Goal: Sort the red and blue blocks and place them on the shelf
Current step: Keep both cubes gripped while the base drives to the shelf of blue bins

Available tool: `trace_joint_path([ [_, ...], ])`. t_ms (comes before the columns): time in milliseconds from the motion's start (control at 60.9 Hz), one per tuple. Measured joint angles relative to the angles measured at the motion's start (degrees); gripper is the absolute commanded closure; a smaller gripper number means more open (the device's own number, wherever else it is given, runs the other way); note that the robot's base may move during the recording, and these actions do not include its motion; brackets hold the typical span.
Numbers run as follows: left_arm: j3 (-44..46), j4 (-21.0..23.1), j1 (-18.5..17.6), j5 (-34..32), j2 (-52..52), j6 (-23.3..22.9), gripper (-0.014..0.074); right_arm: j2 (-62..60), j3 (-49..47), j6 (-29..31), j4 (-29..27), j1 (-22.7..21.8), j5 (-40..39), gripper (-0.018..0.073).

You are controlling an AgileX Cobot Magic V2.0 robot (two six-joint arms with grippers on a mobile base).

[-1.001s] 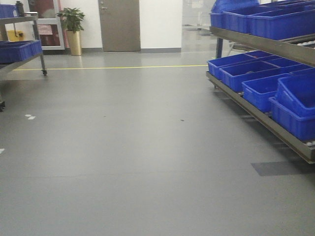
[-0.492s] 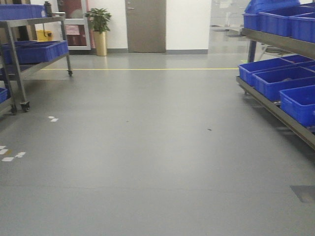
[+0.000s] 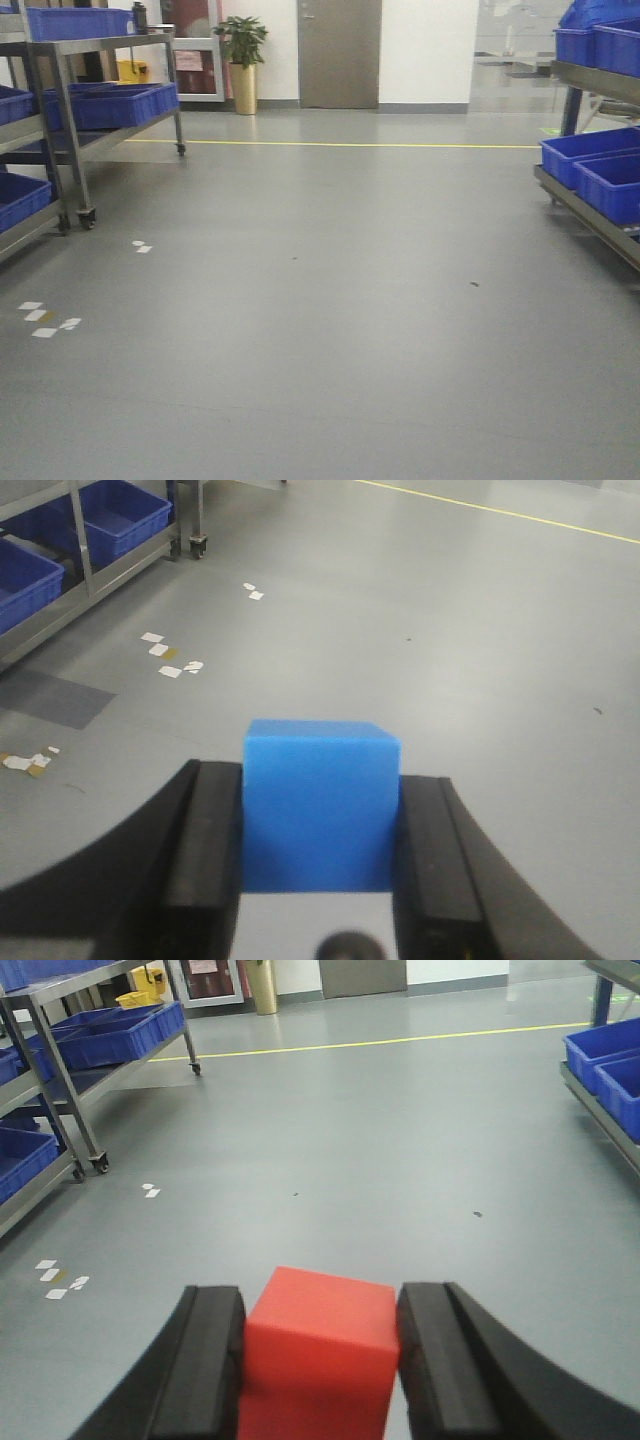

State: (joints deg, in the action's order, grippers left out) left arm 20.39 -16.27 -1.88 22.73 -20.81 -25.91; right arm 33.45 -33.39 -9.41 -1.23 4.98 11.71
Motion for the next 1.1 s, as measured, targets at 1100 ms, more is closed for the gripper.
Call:
trace_joint_path([
  [1100,0.0,0.0,0.0,0.0,0.0,0.0,0.0474,0.0,0.0,0.0,0.0,0.0,0.0,0.0511],
])
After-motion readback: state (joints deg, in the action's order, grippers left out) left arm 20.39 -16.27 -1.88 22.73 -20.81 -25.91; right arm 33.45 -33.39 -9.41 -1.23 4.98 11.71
